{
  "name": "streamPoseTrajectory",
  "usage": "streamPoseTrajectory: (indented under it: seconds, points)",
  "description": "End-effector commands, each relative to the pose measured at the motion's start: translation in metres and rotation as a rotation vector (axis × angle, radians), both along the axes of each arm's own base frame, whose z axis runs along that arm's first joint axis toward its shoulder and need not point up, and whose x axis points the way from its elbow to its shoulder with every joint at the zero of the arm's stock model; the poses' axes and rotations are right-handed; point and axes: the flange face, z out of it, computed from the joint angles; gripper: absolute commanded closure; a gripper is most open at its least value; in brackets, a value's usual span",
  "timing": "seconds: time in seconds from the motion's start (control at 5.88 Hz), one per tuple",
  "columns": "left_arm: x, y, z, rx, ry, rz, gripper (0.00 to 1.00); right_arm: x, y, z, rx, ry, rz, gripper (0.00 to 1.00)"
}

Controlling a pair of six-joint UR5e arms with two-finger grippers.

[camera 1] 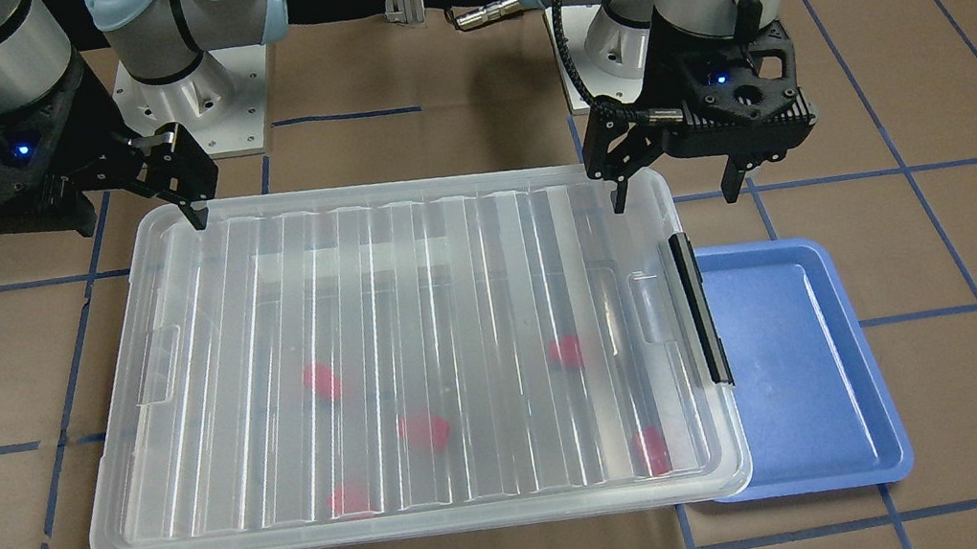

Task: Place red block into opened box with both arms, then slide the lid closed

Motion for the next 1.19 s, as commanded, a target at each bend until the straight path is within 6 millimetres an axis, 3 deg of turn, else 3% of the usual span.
streamPoseTrajectory:
  seconds: [0.0, 0.34, 1.02]
  points:
    - [0.0, 0.0, 0.0, 0.0, 0.0, 0.0, 0.02, -0.006, -0.005, -0.001, -0.003, -0.003, -0.006, 0.0]
    - [0.0, 0.0, 0.0, 0.0, 0.0, 0.0, 0.01, -0.03, -0.01, -0.003, 0.006, -0.003, -0.047, 0.0]
    - [0.0, 0.0, 0.0, 0.002, 0.0, 0.0, 0.01, -0.024, -0.003, 0.006, -0.012, -0.004, -0.054, 0.0]
